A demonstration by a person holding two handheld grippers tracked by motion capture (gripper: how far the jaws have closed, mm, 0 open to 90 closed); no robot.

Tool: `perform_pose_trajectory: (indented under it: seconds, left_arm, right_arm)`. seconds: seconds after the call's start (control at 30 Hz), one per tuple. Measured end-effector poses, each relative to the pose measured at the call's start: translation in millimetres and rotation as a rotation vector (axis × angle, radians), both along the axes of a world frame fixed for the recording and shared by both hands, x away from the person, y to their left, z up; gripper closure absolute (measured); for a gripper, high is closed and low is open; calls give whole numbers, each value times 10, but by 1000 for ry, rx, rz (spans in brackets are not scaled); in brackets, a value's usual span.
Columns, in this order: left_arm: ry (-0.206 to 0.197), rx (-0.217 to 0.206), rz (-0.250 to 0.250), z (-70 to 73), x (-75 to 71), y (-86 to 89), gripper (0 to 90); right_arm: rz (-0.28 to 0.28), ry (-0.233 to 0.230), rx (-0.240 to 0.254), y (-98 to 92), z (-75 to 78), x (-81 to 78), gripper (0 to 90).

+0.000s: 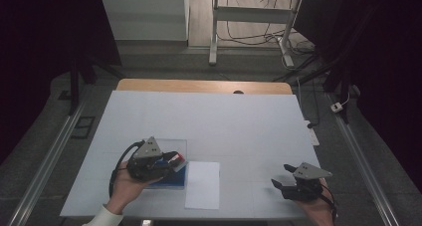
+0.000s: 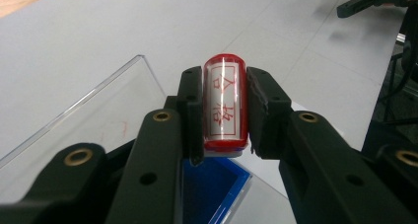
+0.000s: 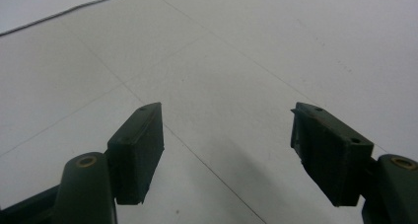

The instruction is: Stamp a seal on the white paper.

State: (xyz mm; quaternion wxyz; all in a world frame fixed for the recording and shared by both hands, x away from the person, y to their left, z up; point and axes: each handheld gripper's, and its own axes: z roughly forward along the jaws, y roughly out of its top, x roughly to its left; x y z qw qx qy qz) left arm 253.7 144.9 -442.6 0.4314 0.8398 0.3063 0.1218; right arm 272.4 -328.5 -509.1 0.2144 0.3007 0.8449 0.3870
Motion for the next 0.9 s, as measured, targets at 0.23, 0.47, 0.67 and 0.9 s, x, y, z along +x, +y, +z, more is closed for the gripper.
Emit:
perform_pose_trajectory:
  seconds: [0.23, 0.47, 0.67, 0.9]
  left_arm:
    - [5, 11, -18, -14, 22, -98, 703]
    - [27, 20, -40, -57, 70, -223, 703]
    - [40, 47, -81, -125, 102, -426, 703]
    - [50, 58, -112, -154, 145, -600, 703]
  right_arm:
    - [6, 2, 1, 19, -8, 4, 281]
    - [6, 5, -3, 33, -9, 4, 281]
    - [3, 9, -3, 36, -11, 3, 281]
    - [-1, 8, -14, 32, -19, 9, 281]
